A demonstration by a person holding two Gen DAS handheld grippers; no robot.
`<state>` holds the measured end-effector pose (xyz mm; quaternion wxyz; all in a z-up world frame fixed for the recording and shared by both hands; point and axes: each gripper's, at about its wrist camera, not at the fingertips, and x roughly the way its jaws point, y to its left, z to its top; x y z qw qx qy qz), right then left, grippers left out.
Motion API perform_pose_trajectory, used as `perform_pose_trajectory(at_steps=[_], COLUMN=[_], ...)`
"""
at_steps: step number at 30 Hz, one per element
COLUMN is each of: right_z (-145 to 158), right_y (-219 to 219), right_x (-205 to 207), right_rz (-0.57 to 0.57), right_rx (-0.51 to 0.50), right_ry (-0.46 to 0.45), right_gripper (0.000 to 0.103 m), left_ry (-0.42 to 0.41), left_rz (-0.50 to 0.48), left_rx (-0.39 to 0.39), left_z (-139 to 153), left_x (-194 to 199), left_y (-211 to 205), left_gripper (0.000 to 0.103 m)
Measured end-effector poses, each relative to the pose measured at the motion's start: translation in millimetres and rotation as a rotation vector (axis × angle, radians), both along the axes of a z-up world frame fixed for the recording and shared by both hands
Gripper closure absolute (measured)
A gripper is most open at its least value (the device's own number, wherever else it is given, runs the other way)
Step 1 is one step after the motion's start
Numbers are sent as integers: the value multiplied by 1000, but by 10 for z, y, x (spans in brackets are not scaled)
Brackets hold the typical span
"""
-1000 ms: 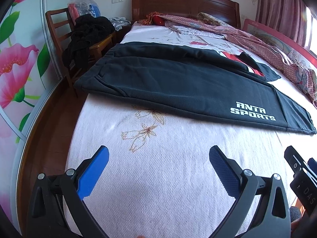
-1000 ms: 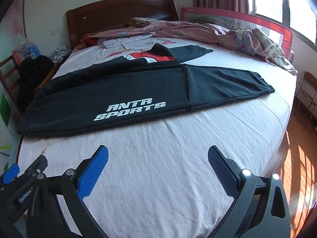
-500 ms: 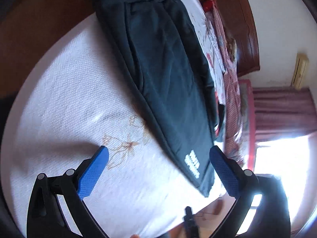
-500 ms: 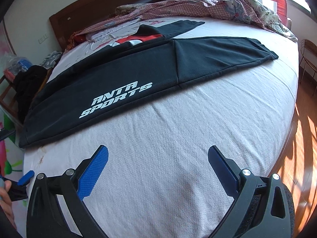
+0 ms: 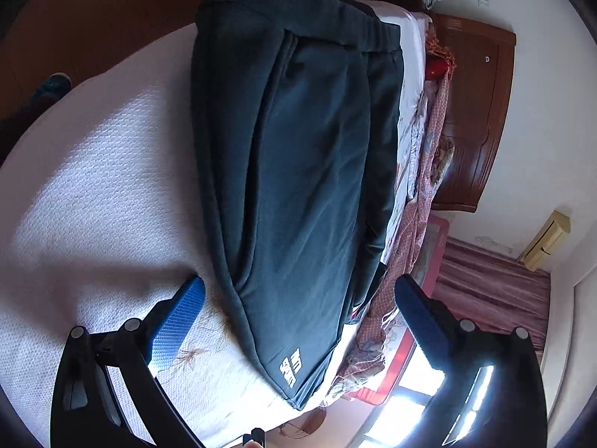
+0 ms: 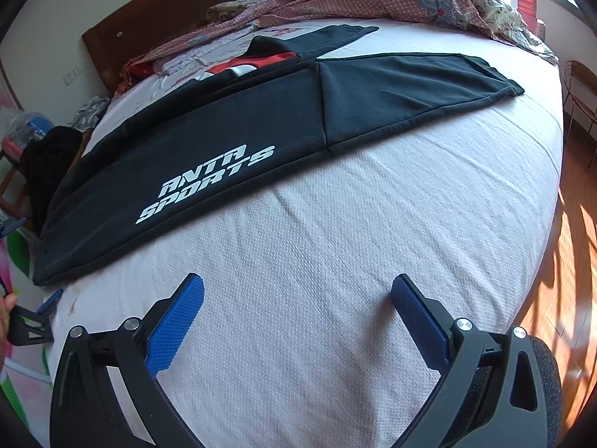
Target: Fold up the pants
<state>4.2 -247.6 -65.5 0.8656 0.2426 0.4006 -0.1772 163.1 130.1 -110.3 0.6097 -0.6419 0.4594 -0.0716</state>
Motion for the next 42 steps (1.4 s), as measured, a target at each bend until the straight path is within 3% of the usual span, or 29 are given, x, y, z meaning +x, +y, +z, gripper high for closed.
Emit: perform_pose_trajectory(at_steps=[5, 10, 15, 21, 23, 25, 29, 32, 39, 42], right_z=[-12, -16, -19, -22, -25, -20, -7, -6, -274, -307], right_y=[21, 20, 32, 22, 10, -5, -79, -341, -1019, -1072], right_x=[17, 17, 19, 11, 4, -6, -30, -82, -23, 63], right_rz=[12, 10, 11, 13, 12, 9, 20, 4, -61, -94], right_rx=[-4, -2, -6, 2, 12, 25, 74, 253, 903, 1013], right_ry=[-2, -5, -3, -7, -10, -14, -31, -99, -313, -346], right_gripper=[3, 3, 3, 3, 3, 3, 3, 3, 3, 3], left_ry=[-15, -72, -190, -96, -49, 8, -3, -34, -153, -182], left_rz=[38, 87, 25, -14, -14, -17, 6, 28, 5, -13], left_rx=[27, -11, 21, 139, 182, 199, 119, 95, -17, -33], left_z=[37, 18, 111, 201, 210, 141, 8, 76, 475, 645], left_x=[100, 73, 112, 215, 239, 200, 158, 97, 142, 224], left_y=[15, 191, 183, 149, 153, 172, 266, 264, 224, 201], left_gripper=[2, 2, 2, 8, 31, 89, 92, 95, 95, 95])
